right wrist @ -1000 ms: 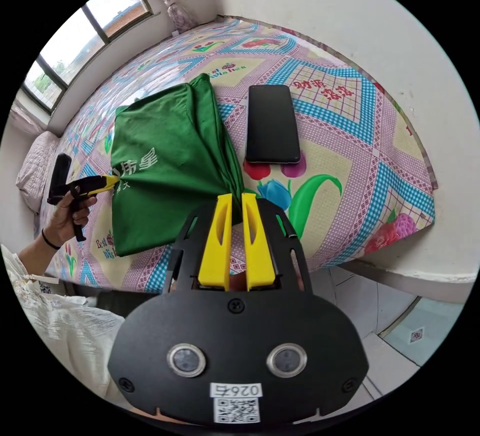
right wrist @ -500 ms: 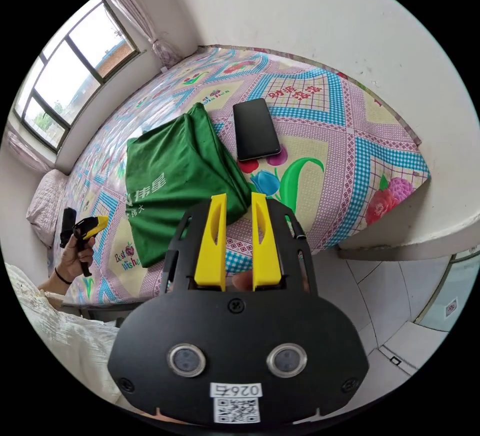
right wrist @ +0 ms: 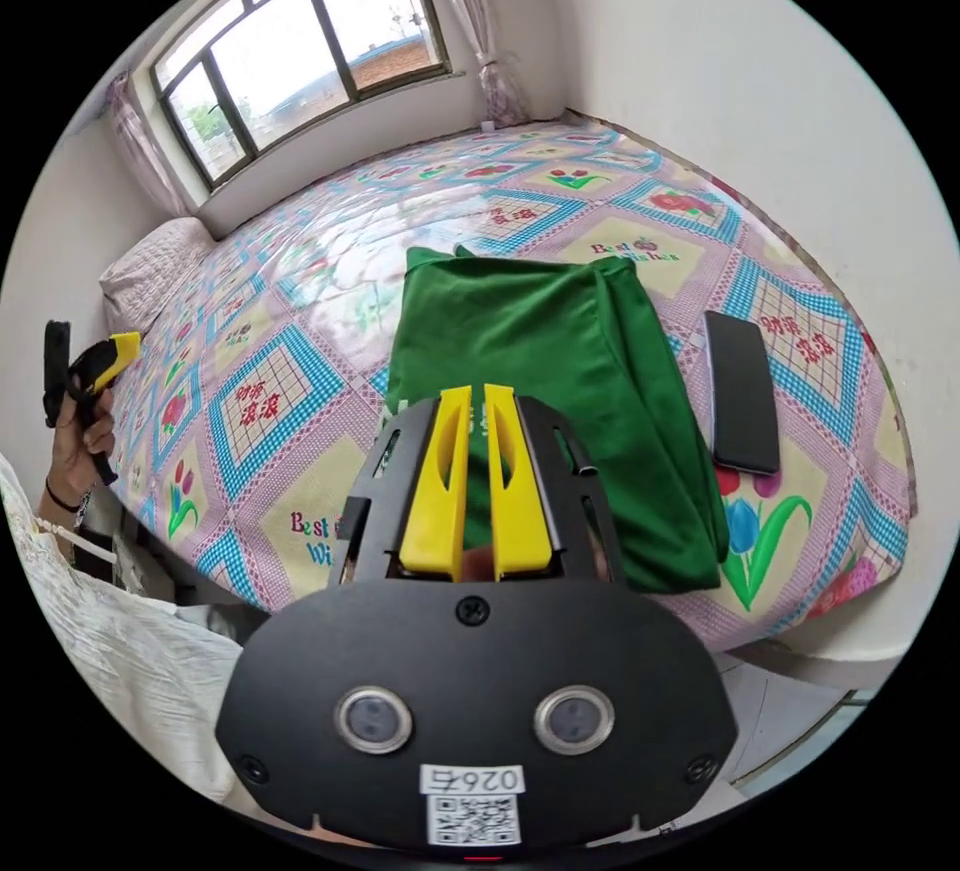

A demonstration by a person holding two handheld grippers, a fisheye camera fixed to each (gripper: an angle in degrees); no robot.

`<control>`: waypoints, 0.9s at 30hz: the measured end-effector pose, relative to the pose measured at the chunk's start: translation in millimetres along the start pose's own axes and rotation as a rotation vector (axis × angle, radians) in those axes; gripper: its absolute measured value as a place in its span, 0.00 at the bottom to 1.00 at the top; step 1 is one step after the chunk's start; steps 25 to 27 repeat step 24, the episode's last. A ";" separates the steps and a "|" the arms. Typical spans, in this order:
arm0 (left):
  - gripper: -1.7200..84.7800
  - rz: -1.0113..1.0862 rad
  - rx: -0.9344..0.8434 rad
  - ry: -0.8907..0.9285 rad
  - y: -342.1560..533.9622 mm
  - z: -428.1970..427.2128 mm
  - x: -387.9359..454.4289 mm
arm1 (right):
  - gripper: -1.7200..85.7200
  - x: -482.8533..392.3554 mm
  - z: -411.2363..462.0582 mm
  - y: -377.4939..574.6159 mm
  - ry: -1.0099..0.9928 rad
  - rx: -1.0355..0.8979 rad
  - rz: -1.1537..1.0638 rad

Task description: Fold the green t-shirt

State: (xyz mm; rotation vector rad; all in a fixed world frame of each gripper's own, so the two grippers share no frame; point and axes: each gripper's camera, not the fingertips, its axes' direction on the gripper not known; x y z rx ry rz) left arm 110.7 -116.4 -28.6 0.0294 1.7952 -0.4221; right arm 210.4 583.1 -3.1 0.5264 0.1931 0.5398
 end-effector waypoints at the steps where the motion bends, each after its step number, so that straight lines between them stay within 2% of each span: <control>1: 0.01 0.038 0.044 -0.080 3.1 -21.6 15.1 | 0.01 -4.3 5.1 1.7 -0.015 -0.001 -0.008; 6: 0.02 0.229 0.270 -0.493 28.6 -110.6 83.8 | 0.01 -21.0 -13.9 30.6 -0.042 0.109 0.023; 8: 0.07 0.299 0.404 -0.651 46.9 -154.9 111.3 | 0.01 -34.9 -37.3 55.6 -0.076 0.186 0.030; 12: 0.09 0.284 0.555 -0.666 75.9 -227.5 134.7 | 0.01 -59.0 -89.9 103.5 -0.148 0.398 0.065; 14: 0.04 0.254 0.646 -0.612 104.4 -280.8 150.3 | 0.01 -79.2 -129.7 138.8 -0.193 0.574 0.105; 18: 0.01 0.290 0.786 -0.675 153.6 -351.0 185.4 | 0.01 -120.8 -184.8 179.2 -0.286 0.706 0.135; 21: 0.01 0.334 0.876 -0.757 190.0 -397.4 218.2 | 0.01 -167.1 -228.4 207.8 -0.237 0.782 0.086; 24: 0.01 0.409 0.957 -0.700 220.7 -431.8 242.6 | 0.01 -212.0 -268.9 248.7 -0.145 0.964 0.046; 27: 0.01 0.409 0.957 -0.700 220.7 -431.8 242.6 | 0.01 -212.0 -268.9 248.7 -0.145 0.964 0.046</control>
